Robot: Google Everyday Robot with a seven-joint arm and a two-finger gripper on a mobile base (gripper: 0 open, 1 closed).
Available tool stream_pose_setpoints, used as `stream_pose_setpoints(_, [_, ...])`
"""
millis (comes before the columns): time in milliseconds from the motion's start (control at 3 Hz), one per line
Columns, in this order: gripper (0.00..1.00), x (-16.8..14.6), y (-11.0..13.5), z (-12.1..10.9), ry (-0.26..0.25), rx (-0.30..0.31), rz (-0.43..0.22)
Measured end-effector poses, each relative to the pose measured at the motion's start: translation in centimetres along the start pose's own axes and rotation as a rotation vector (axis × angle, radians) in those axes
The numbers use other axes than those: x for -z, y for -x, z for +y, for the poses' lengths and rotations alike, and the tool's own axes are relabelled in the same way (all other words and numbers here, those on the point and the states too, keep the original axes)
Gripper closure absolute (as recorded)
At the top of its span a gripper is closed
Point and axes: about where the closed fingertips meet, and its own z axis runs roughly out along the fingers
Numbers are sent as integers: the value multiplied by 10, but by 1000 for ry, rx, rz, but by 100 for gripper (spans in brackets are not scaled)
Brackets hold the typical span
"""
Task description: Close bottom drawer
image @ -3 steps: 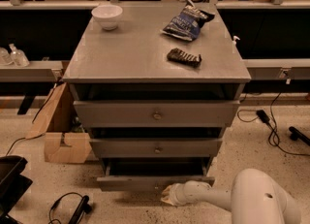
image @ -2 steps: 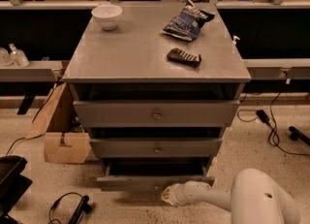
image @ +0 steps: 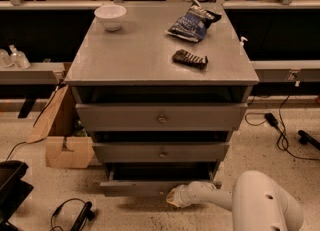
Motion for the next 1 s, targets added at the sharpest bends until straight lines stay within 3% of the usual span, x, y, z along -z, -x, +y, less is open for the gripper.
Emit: stream_pose_setpoints(1000, [100,0,-2,-14,-18,23,2])
